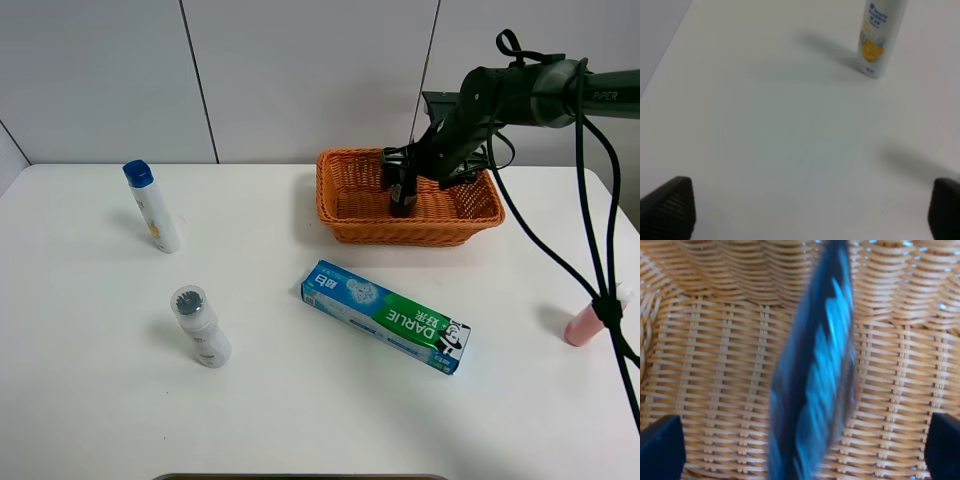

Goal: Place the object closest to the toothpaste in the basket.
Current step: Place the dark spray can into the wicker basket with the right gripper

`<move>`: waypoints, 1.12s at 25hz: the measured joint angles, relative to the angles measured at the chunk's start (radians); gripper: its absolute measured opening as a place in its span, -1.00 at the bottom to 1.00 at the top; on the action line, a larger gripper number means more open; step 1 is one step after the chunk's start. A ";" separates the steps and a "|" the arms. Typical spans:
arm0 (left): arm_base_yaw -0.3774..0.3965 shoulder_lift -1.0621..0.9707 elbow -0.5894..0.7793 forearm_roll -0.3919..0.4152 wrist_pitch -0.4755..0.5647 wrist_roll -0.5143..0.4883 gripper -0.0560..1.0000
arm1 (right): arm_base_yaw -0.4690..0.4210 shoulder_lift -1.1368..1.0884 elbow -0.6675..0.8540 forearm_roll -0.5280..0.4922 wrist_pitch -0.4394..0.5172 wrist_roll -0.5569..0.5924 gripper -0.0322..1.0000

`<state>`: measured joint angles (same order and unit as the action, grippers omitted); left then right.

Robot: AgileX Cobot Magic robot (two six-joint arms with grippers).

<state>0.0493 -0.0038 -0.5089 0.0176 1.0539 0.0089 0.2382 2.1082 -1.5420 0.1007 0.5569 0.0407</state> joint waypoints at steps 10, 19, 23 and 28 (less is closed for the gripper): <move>0.000 0.000 0.000 0.000 0.000 0.000 0.88 | 0.000 0.000 0.000 0.000 -0.001 0.000 0.98; 0.000 0.000 0.000 0.000 0.000 0.000 0.88 | 0.000 -0.013 0.000 -0.009 0.019 0.000 0.98; 0.000 0.000 0.000 0.000 0.000 0.000 0.88 | 0.001 -0.070 0.000 -0.021 0.049 0.000 0.98; 0.000 0.000 0.000 0.000 0.000 0.000 0.88 | 0.001 -0.151 0.000 -0.022 0.081 0.000 0.98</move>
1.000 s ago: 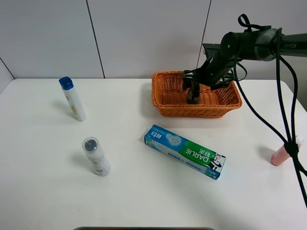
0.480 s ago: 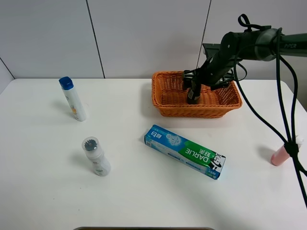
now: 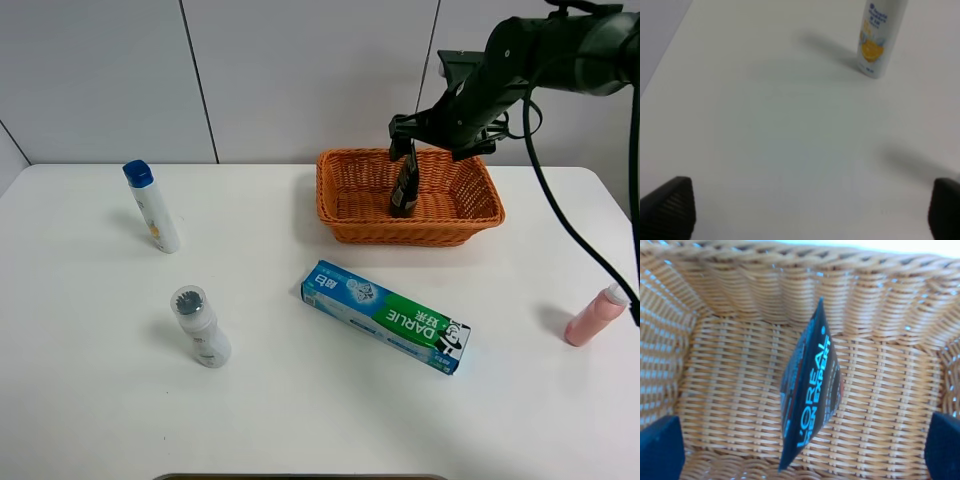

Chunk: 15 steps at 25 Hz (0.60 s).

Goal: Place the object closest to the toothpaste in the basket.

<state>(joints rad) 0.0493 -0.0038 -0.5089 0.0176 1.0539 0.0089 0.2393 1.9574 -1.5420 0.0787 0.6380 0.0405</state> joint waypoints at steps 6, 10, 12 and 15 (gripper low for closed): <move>0.000 0.000 0.000 0.000 0.000 0.000 0.88 | 0.000 -0.123 0.000 -0.024 0.009 0.000 0.98; 0.000 0.000 0.000 0.000 0.000 0.000 0.88 | 0.000 -0.226 0.000 -0.049 0.033 0.000 0.98; 0.000 0.000 0.000 0.000 0.000 0.000 0.88 | 0.003 -0.279 0.000 -0.052 0.058 0.000 0.98; 0.000 0.000 0.000 0.000 0.000 0.000 0.88 | 0.005 -0.345 0.000 -0.056 0.098 0.000 0.98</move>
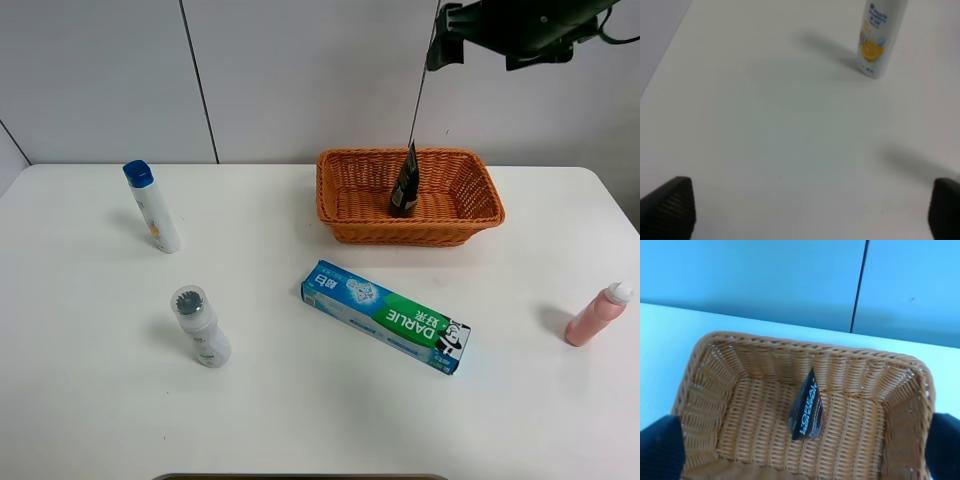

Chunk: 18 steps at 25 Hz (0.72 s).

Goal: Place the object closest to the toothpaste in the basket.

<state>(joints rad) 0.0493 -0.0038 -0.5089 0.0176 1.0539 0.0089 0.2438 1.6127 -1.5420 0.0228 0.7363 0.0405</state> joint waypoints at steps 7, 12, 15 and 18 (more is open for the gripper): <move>0.000 0.000 0.000 0.000 0.000 0.000 0.88 | 0.000 -0.152 0.000 -0.023 0.098 0.000 0.98; 0.000 0.000 0.000 0.000 0.000 0.000 0.88 | 0.000 -0.269 0.000 -0.023 0.171 -0.013 0.98; 0.000 0.000 0.000 0.000 0.000 0.000 0.88 | 0.001 -0.328 0.000 -0.023 0.220 -0.019 0.98; 0.000 0.000 0.000 0.000 0.000 0.000 0.88 | 0.001 -0.380 0.000 -0.023 0.269 -0.019 0.98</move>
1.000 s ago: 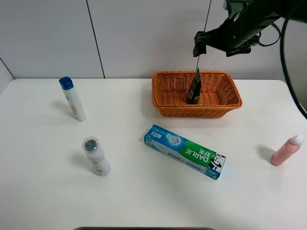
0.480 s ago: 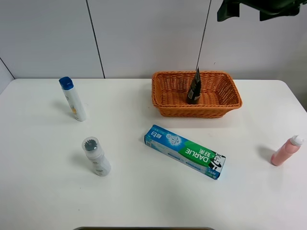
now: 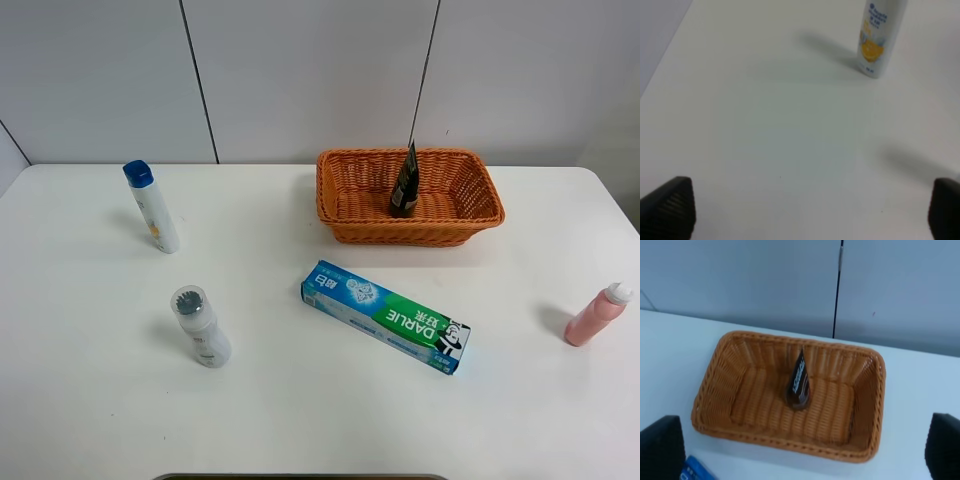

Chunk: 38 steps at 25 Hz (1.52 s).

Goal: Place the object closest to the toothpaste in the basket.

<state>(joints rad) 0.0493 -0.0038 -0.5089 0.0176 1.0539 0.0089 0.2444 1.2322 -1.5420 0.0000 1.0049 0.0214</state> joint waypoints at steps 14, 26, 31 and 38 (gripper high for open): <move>0.000 0.000 0.000 0.000 0.000 0.000 0.88 | 0.000 -0.273 0.000 0.000 0.196 -0.044 0.98; 0.000 0.000 0.000 0.000 0.000 0.000 0.88 | -0.130 -0.526 0.053 0.000 0.211 -0.045 0.98; 0.000 0.000 0.000 0.000 0.000 0.000 0.88 | -0.158 -0.676 0.247 0.000 0.212 -0.048 0.98; 0.000 0.000 0.000 -0.001 0.000 0.000 0.88 | -0.158 -0.881 0.546 0.000 0.199 -0.039 0.98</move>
<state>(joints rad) 0.0493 -0.0038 -0.5089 0.0166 1.0539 0.0089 0.0865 0.3509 -0.9959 0.0000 1.2035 -0.0176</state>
